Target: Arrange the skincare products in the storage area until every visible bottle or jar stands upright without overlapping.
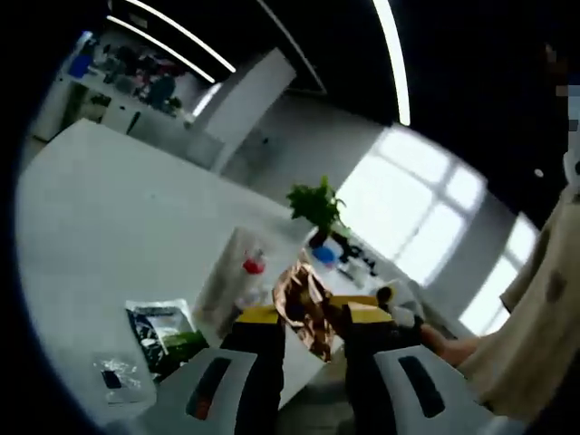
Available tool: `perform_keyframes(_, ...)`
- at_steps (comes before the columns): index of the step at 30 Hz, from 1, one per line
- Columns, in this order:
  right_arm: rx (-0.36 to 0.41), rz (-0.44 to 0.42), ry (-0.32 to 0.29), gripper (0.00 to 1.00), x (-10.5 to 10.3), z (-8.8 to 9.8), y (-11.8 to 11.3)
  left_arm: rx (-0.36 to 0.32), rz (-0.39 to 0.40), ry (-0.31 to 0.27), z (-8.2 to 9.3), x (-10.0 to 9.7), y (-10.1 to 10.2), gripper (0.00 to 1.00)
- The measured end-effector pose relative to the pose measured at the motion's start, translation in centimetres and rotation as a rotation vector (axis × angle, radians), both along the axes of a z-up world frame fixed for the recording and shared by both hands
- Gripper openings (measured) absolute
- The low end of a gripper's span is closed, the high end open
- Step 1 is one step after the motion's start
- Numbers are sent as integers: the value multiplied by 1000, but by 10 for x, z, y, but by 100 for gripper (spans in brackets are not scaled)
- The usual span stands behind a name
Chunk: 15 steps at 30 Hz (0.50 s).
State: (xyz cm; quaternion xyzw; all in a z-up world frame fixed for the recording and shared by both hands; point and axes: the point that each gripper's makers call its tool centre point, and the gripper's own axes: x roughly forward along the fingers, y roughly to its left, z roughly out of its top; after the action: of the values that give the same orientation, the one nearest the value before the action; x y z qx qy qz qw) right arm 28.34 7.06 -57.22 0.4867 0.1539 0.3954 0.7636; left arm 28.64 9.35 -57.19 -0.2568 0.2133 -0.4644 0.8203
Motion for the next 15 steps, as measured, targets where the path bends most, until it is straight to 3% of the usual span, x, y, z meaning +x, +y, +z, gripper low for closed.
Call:
perform_keyframes(1, -3, 2, -1, 1, -1, 0, 0, 1, 6, 4, -1, 1, 1, 8)
perform_keyframes(4, -27, -1, -3, 1, -1, -4, 0, -19, 11, 51, -3, -1, 1, 6)
perform_keyframes(8, -41, -6, 0, 2, 0, -7, 0, -30, 15, 59, -3, -2, 0, 0)
perform_keyframes(9, -44, -8, 0, 2, 0, -8, -1, -58, 7, 74, 0, -4, -1, 0)
perform_keyframes(15, -61, -2, 4, 3, -1, -12, 0, -50, -3, 98, -3, -5, -1, 0)
